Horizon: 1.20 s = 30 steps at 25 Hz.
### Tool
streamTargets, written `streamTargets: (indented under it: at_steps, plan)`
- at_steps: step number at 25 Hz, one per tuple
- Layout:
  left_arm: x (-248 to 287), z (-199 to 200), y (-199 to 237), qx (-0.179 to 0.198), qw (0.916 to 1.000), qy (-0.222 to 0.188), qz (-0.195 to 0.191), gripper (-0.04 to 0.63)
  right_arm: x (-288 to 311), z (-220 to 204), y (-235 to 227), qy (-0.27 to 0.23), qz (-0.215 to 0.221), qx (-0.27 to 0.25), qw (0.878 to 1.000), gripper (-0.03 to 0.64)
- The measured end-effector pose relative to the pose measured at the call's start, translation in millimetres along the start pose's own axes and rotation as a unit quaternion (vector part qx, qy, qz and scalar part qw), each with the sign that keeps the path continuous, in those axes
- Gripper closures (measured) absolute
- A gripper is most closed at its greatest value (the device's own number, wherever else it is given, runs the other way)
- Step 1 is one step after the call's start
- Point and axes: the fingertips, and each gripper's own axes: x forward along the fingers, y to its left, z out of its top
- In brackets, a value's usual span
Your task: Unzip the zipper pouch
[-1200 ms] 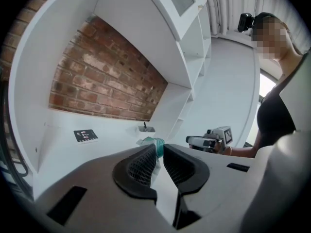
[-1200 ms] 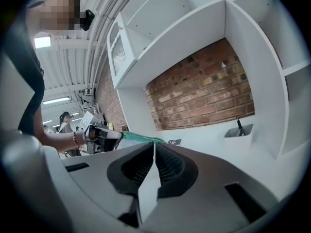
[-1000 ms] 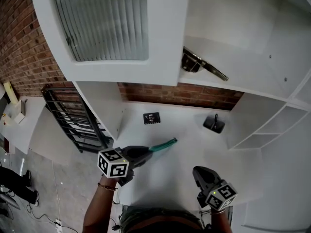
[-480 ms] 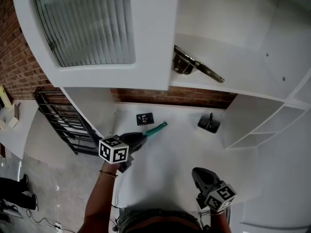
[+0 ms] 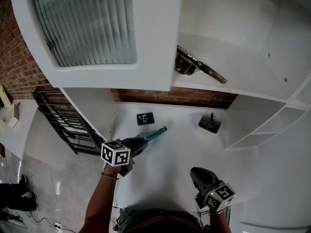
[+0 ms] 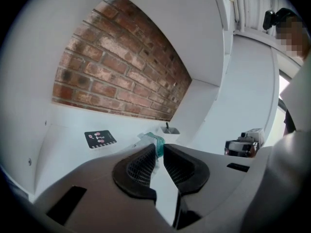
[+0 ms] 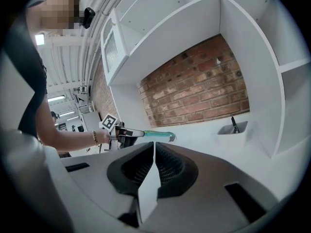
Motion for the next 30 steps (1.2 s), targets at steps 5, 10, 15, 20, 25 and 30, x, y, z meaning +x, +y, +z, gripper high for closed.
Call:
streamTargets:
  at_steps: [5, 10, 15, 20, 25, 30]
  plan:
    - [10, -31, -9, -0.026, 0.9992, 0.023, -0.019, 0.551, -3, -1, 1, 0.001, -0.001, -0.001, 1.0, 0.606]
    - [16, -60, -12, -0.047, 0.9981, 0.033, -0.02, 0.551, -8, -2, 1, 0.003, -0.004, -0.004, 1.0, 0.606]
    - [16, -90, -12, -0.039, 0.9979, 0.05, 0.007, 0.551, -9, -3, 5, 0.002, 0.002, -0.005, 1.0, 0.606]
    - [11, -103, -15, -0.024, 0.9975, 0.062, 0.023, 0.524, -11, -4, 6, 0.0, 0.006, -0.003, 1.0, 0.606]
    - [0, -106, -19, -0.034, 0.9976, 0.049, 0.036, 0.458, -12, -6, 11, 0.0, 0.012, -0.005, 1.0, 0.606]
    - [-15, -105, -31, -0.032, 0.9981, 0.03, 0.044, 0.453, -11, -6, 19, -0.003, 0.015, -0.008, 1.0, 0.606]
